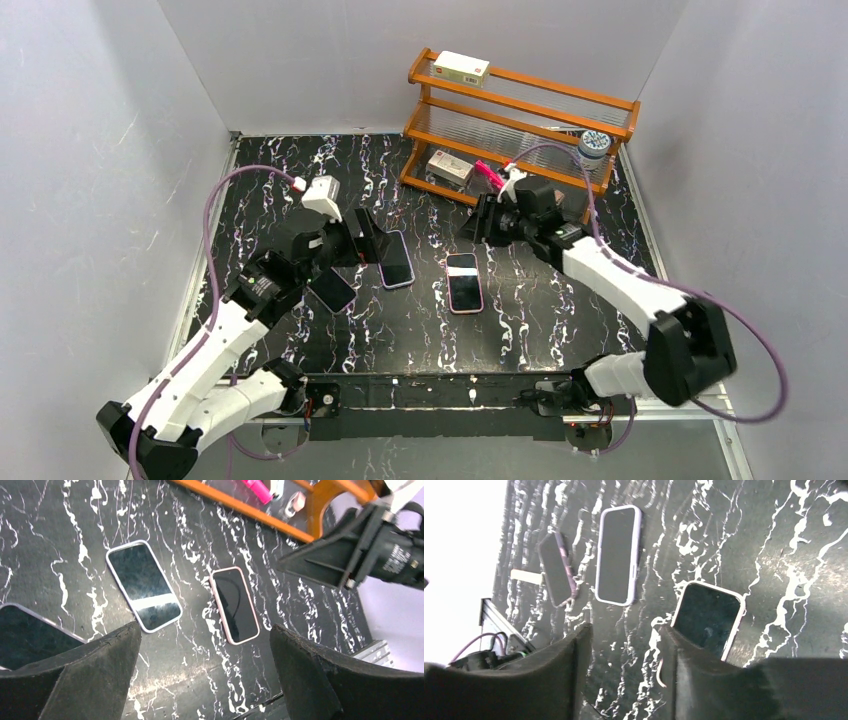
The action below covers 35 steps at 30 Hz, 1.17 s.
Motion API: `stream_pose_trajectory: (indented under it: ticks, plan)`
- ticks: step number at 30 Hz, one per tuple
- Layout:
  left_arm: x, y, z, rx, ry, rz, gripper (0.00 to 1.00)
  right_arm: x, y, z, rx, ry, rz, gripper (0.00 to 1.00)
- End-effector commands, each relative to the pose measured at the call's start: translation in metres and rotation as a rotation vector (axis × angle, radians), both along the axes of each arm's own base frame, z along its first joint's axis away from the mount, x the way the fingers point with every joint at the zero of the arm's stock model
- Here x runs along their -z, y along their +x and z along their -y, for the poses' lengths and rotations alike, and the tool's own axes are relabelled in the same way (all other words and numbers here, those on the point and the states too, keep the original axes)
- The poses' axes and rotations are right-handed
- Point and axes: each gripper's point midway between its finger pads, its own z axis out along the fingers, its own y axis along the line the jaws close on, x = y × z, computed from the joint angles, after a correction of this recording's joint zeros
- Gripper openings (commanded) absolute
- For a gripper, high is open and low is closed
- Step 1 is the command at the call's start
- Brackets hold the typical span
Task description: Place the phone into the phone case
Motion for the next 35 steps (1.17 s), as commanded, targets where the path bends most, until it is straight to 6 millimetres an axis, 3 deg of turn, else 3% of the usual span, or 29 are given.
stream_pose_trajectory:
  ticks: [1, 3, 7, 12, 18, 35]
  plan:
    - [-0.037, 0.002, -0.01, -0.042, -0.016, 0.084, 0.98, -0.061, -0.009, 0.02, 0.041, 0.01, 0.128, 0.69]
    - [-0.046, 0.004, -0.012, -0.055, -0.02, 0.102, 0.98, -0.083, -0.019, 0.029, 0.06, 0.016, 0.177, 0.96]
    - [-0.061, 0.004, -0.021, -0.095, -0.022, 0.136, 0.98, -0.121, -0.038, 0.047, 0.089, 0.037, 0.257, 0.99]
    - [-0.066, 0.003, -0.029, -0.121, -0.018, 0.161, 0.98, -0.144, -0.058, 0.059, 0.102, 0.068, 0.294, 0.99]
    - [-0.071, 0.0, -0.029, -0.118, -0.04, 0.178, 0.98, -0.151, -0.067, 0.06, 0.102, 0.099, 0.293, 0.99]
    - [-0.073, -0.002, -0.033, -0.128, -0.061, 0.202, 0.98, -0.151, -0.067, 0.057, 0.102, 0.126, 0.278, 0.99]
